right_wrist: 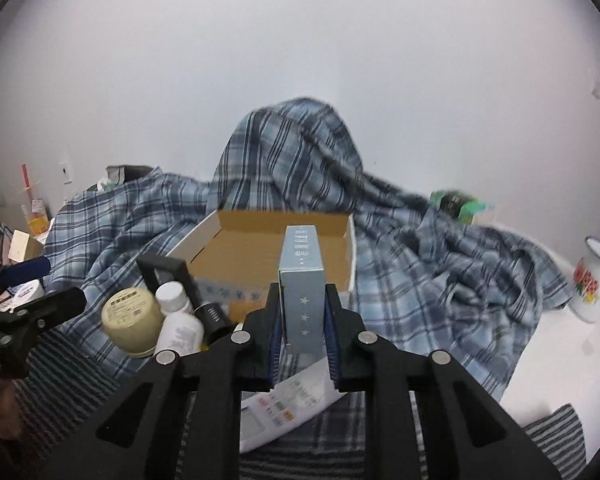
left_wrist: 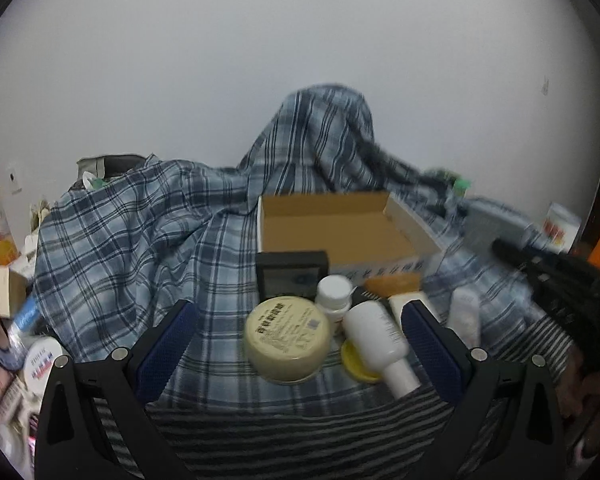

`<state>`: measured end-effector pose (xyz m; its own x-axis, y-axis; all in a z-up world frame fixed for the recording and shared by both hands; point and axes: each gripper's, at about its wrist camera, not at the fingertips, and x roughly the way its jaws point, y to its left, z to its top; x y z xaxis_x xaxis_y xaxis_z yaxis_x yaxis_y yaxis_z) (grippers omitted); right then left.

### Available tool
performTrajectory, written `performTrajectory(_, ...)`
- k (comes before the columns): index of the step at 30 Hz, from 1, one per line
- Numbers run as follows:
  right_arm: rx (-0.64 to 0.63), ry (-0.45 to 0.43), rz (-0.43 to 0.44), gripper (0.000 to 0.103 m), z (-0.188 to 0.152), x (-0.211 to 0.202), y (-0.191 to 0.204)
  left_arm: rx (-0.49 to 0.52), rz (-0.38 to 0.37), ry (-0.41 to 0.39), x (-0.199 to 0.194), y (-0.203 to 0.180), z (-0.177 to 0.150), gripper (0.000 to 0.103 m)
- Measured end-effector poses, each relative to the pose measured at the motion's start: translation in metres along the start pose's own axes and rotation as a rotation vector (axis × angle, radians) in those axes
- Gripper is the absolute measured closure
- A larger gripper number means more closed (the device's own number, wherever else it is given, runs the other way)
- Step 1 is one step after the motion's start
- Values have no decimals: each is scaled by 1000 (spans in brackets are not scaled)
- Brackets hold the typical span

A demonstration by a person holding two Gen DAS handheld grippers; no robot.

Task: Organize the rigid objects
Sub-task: 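Grasp the pale blue-grey box with the right gripper while the left gripper approaches the cream jar, then lift the cream jar with the left gripper while the right gripper carries the blue-grey box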

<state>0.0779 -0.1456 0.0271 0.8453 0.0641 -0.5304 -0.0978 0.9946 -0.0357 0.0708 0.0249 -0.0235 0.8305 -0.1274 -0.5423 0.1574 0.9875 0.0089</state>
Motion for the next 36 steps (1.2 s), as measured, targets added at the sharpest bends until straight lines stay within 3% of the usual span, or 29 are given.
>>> performTrajectory(3, -4, -15, -5, 85, -4, 2, 1, 84, 29, 55, 19, -7, 1, 1)
performTrajectory(7, 12, 7, 18, 85, -11, 7, -1, 68, -39, 180, 52, -4, 2, 7)
performTrajectory(11, 19, -2, 30, 85, -14, 4, -2, 77, -14, 239, 73, 0, -4, 13)
performTrajectory(16, 38, 7, 38, 85, -16, 6, -6, 53, -18, 276, 85, 4, -12, 25)
performTrajectory(22, 59, 31, 49, 85, -17, 12, -11, 46, -18, 271, 87, 7, -13, 28)
performTrajectory(25, 63, 33, 40, 85, -17, 13, -12, 37, -26, 227, 79, 8, -14, 28)
performTrajectory(36, 41, 6, 25, 85, -17, 9, -9, 79, 101, -231, -12, -6, -11, 28)
